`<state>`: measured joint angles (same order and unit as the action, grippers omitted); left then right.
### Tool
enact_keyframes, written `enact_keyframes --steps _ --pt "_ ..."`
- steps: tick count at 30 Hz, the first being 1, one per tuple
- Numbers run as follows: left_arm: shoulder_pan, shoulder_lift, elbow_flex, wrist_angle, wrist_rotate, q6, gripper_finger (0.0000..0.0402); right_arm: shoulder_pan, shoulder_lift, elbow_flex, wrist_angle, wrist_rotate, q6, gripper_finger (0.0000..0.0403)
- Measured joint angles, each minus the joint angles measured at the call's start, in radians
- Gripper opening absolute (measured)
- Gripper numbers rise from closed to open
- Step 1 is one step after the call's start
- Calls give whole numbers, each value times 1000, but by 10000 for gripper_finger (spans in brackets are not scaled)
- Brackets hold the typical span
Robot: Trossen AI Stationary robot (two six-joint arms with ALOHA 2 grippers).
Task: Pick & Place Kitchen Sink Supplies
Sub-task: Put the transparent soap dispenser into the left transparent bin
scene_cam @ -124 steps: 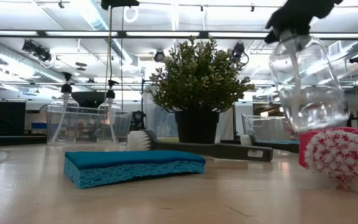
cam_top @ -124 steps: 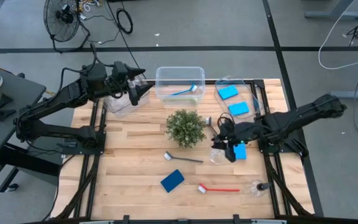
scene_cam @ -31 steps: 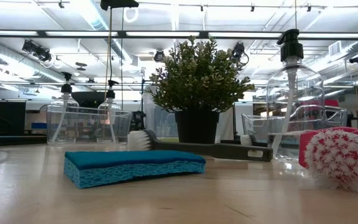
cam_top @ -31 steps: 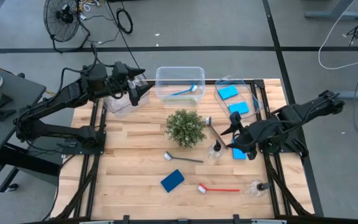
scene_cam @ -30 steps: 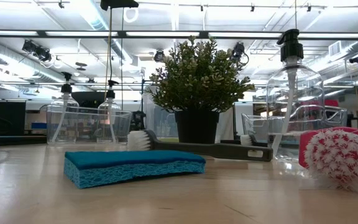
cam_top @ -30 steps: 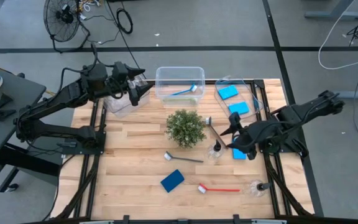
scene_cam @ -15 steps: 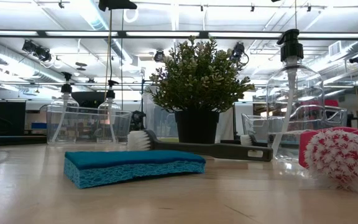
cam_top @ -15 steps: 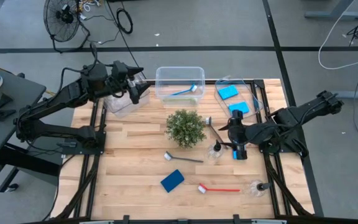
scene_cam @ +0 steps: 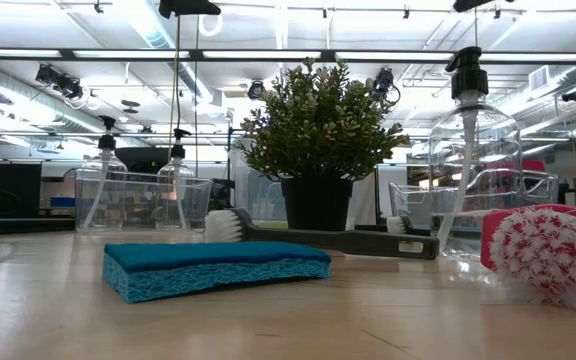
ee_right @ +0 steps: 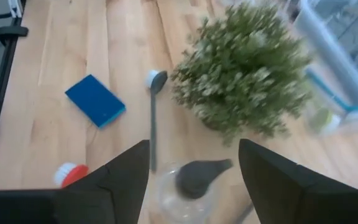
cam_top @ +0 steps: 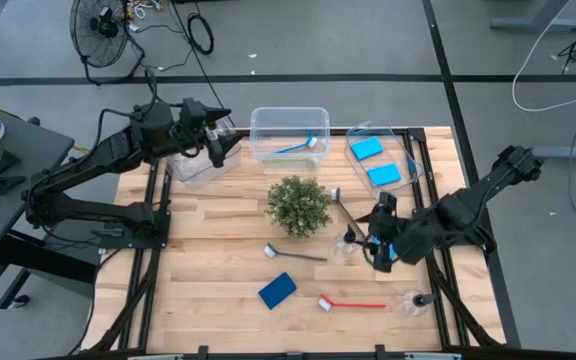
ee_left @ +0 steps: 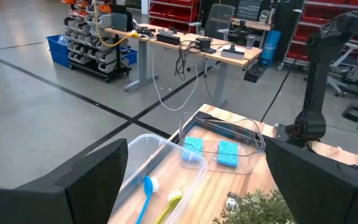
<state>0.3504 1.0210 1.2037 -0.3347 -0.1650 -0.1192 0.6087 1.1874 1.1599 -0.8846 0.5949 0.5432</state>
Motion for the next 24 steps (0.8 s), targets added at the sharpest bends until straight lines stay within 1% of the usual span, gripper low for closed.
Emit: enact_keyframes --steps 4,11,15,22,24 --pt "0 1 0 0 -7 0 385 31 63 0 -9 6 99 246" --pt "0 1 0 0 -18 0 385 56 148 0 -77 101 316 246" --pt "0 1 0 0 -18 0 385 56 180 0 -79 123 421 246" --pt "0 1 0 0 -18 -1 385 57 229 0 -105 157 493 246" --pt "0 1 0 0 -18 0 385 56 241 -1 -120 140 495 246"
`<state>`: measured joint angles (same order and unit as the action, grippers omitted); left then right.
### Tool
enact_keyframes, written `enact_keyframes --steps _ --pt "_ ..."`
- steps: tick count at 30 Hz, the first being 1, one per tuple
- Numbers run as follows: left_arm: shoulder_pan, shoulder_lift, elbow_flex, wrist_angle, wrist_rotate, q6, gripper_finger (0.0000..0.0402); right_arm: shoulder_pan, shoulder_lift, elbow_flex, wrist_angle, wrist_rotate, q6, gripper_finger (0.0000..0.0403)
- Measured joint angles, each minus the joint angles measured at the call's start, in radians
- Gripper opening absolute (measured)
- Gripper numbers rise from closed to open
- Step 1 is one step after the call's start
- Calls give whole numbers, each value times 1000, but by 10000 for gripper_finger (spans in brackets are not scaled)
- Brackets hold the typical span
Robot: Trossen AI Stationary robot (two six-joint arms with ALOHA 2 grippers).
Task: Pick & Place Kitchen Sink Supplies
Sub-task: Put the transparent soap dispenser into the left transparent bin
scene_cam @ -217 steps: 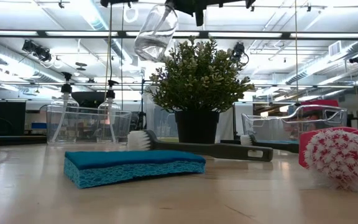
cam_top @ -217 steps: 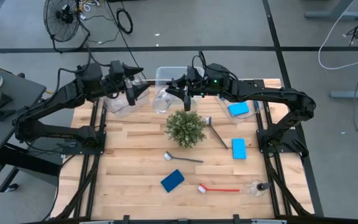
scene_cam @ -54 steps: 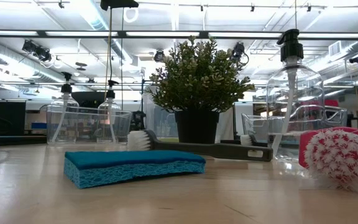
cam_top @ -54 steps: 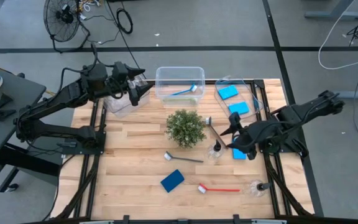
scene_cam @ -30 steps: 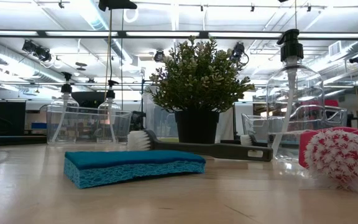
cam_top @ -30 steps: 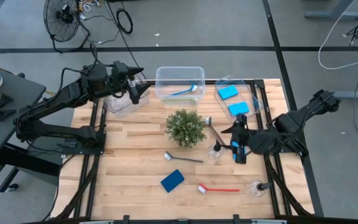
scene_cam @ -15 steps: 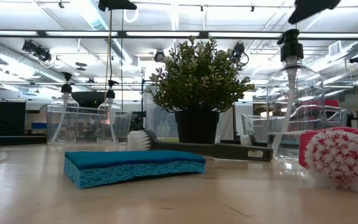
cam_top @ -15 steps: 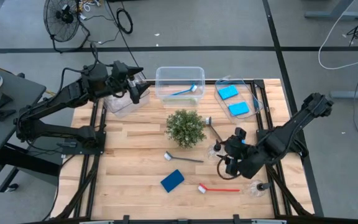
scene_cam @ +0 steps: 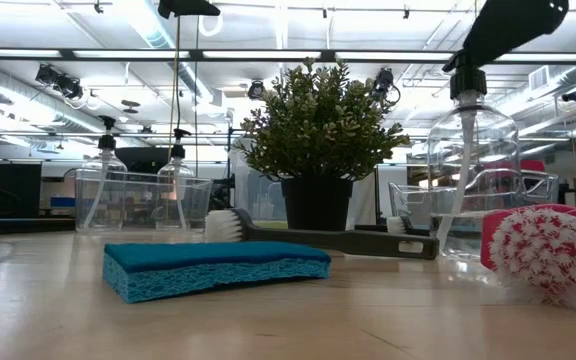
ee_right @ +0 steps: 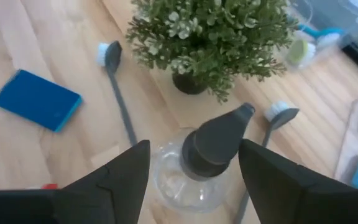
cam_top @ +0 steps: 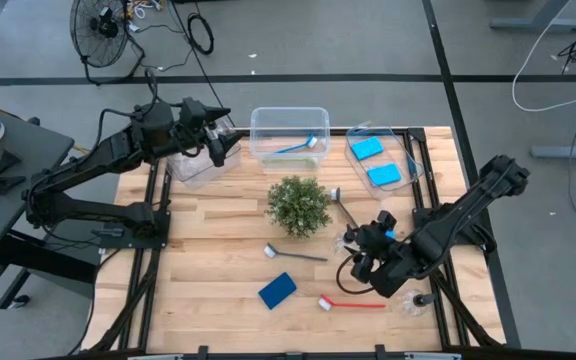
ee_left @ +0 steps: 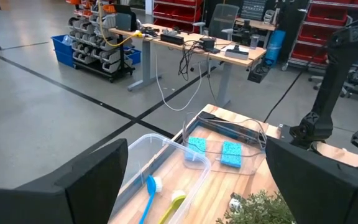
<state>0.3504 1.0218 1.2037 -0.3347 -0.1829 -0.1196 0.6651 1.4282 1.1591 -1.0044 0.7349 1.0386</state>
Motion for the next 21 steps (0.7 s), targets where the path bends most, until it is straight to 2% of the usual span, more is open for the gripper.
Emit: enact_keyframes --steps 21 --pt "0 0 0 0 0 0 385 -43 6 0 -37 17 0 246"
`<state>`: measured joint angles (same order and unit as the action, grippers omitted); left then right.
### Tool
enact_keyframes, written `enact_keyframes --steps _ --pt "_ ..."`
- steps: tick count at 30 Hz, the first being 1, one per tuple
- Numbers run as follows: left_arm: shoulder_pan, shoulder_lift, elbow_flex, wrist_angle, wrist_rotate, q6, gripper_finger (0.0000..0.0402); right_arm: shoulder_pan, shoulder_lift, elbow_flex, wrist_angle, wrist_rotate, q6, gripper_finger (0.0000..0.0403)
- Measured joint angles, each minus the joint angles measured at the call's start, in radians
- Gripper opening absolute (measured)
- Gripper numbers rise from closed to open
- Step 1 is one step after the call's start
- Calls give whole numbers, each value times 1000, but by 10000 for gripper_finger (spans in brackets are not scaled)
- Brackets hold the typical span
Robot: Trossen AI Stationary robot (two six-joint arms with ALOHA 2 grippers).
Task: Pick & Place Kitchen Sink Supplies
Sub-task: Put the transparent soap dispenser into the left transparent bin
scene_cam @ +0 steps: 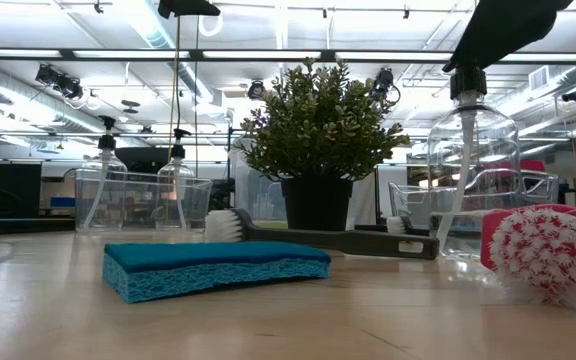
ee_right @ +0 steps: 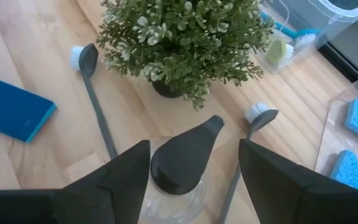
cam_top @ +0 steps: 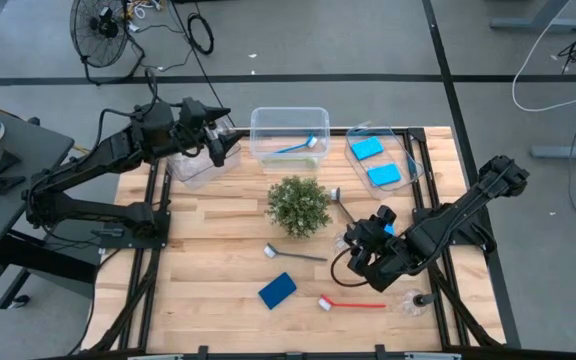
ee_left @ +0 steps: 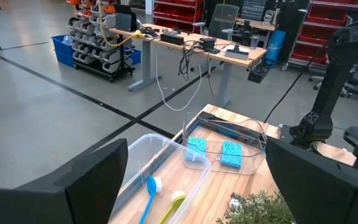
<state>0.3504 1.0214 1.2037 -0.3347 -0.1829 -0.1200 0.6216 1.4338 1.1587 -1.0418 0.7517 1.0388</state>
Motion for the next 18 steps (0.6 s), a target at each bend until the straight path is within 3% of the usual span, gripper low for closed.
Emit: enact_keyframes --steps 7,18 --pt "0 0 0 0 0 0 385 -15 0 0 5 -8 0 218" --pt "0 0 0 0 0 0 385 -15 0 0 28 -38 -40 95"
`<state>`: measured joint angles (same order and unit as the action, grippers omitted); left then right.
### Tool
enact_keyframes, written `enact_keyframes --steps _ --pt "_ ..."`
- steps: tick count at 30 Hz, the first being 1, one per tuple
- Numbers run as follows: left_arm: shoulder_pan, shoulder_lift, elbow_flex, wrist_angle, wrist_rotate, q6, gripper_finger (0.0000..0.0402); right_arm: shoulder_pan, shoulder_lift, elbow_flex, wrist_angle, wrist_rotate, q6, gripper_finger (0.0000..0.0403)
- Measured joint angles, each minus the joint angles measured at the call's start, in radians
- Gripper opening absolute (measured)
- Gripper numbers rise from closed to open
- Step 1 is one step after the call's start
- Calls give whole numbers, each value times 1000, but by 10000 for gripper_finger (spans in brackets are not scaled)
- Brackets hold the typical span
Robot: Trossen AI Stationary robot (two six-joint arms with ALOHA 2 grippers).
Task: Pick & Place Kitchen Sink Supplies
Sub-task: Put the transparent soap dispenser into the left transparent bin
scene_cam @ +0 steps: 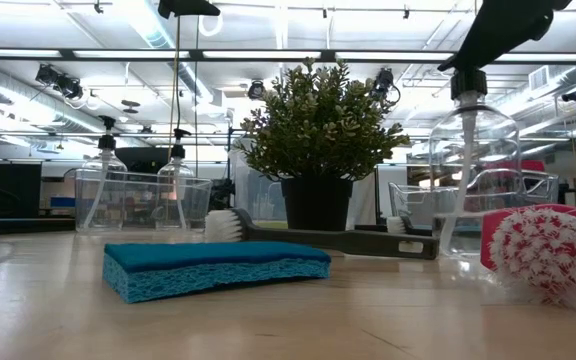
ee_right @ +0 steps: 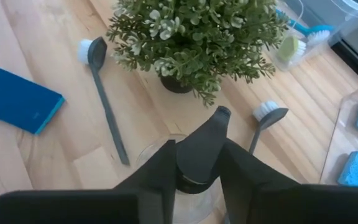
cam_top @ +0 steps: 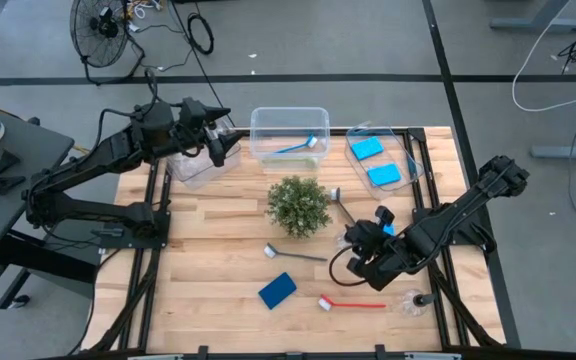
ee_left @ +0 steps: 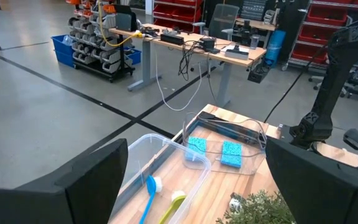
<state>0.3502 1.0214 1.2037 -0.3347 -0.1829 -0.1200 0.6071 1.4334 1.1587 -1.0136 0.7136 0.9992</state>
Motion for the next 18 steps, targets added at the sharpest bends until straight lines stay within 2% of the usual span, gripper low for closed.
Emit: enact_keyframes --steps 2,10,18 --pt "0 0 0 0 0 0 385 0 0 0 8 0 -21 83" --pt "0 0 0 2 0 0 385 -11 -12 11 19 -20 -57 82" --pt "0 0 0 24 0 0 385 -38 -59 149 -85 -52 -144 82"
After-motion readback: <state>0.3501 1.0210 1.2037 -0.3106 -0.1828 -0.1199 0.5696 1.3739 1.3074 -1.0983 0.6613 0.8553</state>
